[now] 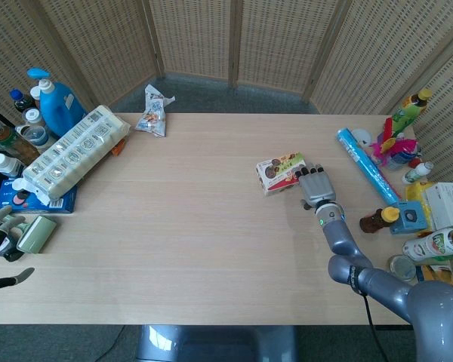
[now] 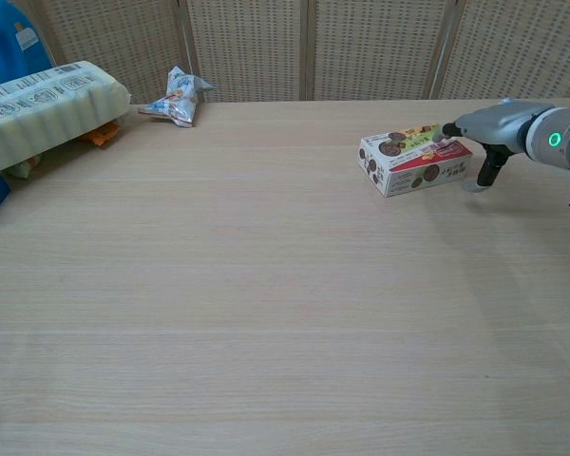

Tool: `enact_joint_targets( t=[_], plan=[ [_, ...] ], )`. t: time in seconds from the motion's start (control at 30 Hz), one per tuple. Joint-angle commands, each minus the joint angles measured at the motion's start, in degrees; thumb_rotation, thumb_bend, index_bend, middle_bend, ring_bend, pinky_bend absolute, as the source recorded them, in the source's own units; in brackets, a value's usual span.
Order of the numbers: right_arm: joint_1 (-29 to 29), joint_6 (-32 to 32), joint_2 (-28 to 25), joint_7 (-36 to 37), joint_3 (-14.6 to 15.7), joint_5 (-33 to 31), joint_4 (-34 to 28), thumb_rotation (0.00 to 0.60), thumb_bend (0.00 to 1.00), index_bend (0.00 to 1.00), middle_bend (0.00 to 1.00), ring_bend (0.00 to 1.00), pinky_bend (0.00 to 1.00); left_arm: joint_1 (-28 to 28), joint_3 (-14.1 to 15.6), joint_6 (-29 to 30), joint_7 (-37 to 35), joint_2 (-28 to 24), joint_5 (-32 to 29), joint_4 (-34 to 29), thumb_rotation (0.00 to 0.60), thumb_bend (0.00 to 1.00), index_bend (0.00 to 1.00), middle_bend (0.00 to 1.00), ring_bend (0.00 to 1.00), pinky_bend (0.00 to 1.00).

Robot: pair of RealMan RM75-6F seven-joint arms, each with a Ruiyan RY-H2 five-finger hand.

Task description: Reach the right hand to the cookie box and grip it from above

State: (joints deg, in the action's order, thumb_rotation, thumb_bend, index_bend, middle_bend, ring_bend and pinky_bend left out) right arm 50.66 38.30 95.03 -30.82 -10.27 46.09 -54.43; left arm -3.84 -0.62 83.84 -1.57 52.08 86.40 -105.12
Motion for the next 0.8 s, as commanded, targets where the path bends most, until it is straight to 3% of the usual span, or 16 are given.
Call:
enact_joint_targets(
  t=[0.03, 0.3, 0.57, 0.8],
  plan=[
    [-0.34, 1.31, -1.45, -2.93, 1.78, -0.48, -3.31, 0.6, 0.41, 0.0, 0.0, 0.0, 0.0, -0.05, 0.1, -0.12, 0.03, 0.01, 0.16, -0.02, 0.6, 0.0, 0.19, 0.0, 0.0, 0.0],
    [-0.35, 0.56, -5.65, -8.24, 4.9, -6.79, -12.36, 0.6, 0.46, 0.0, 0.0, 0.0, 0.0, 0.06, 0.35, 0.12, 0.04, -0.04, 0.81, -0.27, 0.6, 0.0, 0.19, 0.0, 0.0, 0.0],
    [1.05, 5.08, -18.5, -15.44, 10.97, -14.39, -33.98, 0.6, 0.47, 0.0, 0.0, 0.0, 0.0, -0.13, 0.35, -0.3, -0.26, -0.08, 0.62, -0.16, 0.6, 0.0, 0.19, 0.0, 0.0, 0.0],
    [1.23, 12.02, -30.95, -18.86, 16.11, -14.78, -52.7, 0.6, 0.46, 0.0, 0.0, 0.0, 0.0, -0.16, 0.48, -0.29, -0.42, -0.17, 1.01, -0.21, 0.6, 0.0, 0.19, 0.0, 0.0, 0.0]
  ],
)
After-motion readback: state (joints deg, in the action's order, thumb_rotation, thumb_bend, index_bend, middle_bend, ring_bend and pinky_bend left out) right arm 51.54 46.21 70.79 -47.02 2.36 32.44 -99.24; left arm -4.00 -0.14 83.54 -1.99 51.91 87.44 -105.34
